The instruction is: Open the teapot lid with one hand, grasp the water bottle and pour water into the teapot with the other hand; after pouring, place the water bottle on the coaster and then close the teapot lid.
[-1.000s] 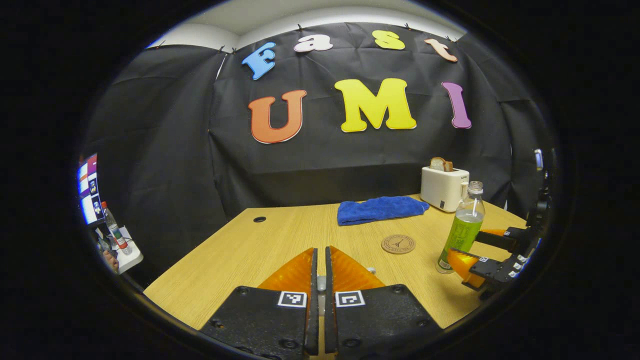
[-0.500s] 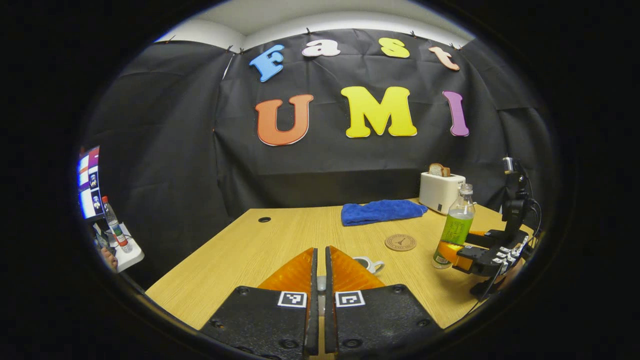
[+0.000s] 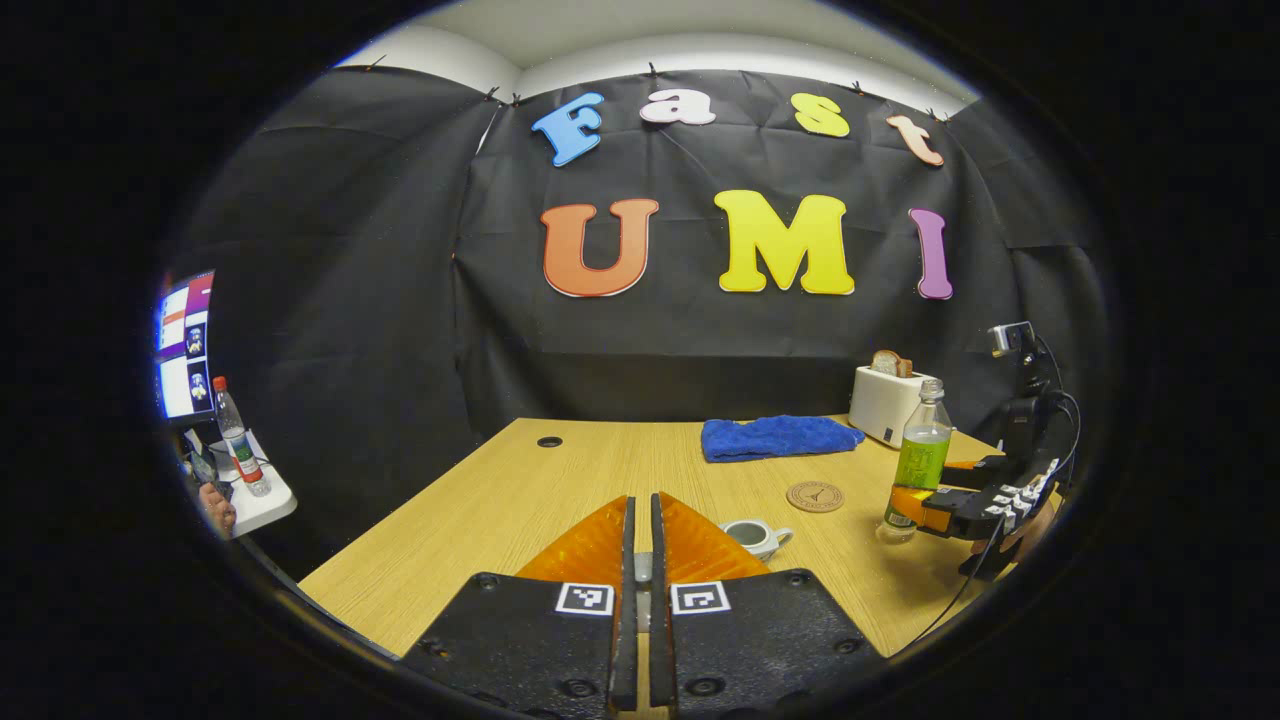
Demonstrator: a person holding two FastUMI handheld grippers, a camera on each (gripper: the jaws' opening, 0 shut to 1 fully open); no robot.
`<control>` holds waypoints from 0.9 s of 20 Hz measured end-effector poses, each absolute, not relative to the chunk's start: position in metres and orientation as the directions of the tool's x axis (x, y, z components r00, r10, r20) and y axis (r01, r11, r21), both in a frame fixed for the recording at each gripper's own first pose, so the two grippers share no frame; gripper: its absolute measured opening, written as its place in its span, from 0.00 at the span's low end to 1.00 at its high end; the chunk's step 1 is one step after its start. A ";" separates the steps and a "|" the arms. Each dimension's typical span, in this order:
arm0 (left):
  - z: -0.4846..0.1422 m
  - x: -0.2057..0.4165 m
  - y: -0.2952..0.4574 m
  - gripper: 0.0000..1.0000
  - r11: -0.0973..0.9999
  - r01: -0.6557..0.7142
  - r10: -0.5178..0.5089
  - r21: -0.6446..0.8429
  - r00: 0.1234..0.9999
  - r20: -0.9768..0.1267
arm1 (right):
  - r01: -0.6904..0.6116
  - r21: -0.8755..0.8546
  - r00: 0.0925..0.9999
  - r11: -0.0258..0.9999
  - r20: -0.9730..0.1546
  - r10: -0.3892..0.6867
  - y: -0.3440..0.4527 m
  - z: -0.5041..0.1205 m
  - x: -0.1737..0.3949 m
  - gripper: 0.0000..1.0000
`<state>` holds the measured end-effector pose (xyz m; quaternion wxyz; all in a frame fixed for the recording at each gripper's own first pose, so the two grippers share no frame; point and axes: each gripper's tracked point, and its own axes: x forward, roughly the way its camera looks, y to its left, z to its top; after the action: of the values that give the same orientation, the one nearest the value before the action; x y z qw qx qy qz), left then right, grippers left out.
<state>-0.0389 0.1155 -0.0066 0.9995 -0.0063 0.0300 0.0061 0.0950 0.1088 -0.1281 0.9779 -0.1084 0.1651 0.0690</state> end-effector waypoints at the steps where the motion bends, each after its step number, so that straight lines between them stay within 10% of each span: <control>1: -0.006 -0.040 0.119 0.07 1.000 -0.008 0.007 -0.022 0.998 -0.061 | -0.168 -0.242 0.935 0.956 -0.347 0.077 0.107 -0.127 0.094 0.71; 18: -0.007 -0.047 0.149 0.07 1.000 -0.014 0.012 -0.022 0.998 -0.064 | -0.170 -0.931 0.979 0.323 -0.196 -0.052 0.155 -0.128 0.107 0.72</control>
<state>-0.0471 0.1488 -0.0070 0.9994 -0.0112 0.0319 0.0065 0.1069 0.1550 -0.1280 0.8076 -0.5808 0.0954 0.0364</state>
